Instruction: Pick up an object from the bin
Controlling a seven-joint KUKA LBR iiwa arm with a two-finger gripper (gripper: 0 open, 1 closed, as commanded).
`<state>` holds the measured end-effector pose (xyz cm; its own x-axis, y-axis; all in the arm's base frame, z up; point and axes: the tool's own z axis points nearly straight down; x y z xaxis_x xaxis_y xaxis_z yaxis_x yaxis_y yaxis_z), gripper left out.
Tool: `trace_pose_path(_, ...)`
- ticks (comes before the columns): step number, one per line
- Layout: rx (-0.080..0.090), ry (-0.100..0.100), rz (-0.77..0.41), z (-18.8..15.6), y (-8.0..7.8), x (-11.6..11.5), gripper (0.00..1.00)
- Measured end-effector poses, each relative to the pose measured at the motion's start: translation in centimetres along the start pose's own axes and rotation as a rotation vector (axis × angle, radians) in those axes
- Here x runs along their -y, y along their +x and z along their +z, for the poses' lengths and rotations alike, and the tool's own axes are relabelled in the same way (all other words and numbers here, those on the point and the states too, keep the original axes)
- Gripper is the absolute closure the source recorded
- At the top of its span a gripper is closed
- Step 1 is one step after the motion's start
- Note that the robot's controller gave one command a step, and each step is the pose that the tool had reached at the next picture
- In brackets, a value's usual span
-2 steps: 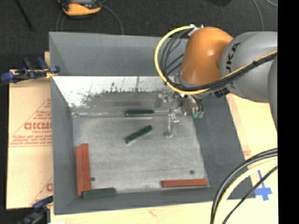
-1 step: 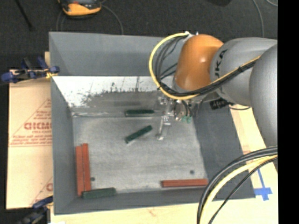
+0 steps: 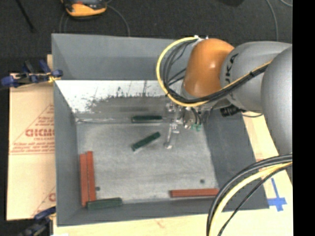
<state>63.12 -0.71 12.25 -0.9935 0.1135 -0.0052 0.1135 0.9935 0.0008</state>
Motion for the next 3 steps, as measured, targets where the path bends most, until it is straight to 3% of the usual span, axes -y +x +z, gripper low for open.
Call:
trace_pose_path(1,-0.005,0.000,-0.037,-1.6,0.4,-0.7,0.00)
trace_pose_path(2,0.003,0.000,-0.010,0.3,0.8,-1.4,0.00)
trace_pose_path(3,0.000,0.000,-0.381,5.1,-0.9,-3.4,1.00)
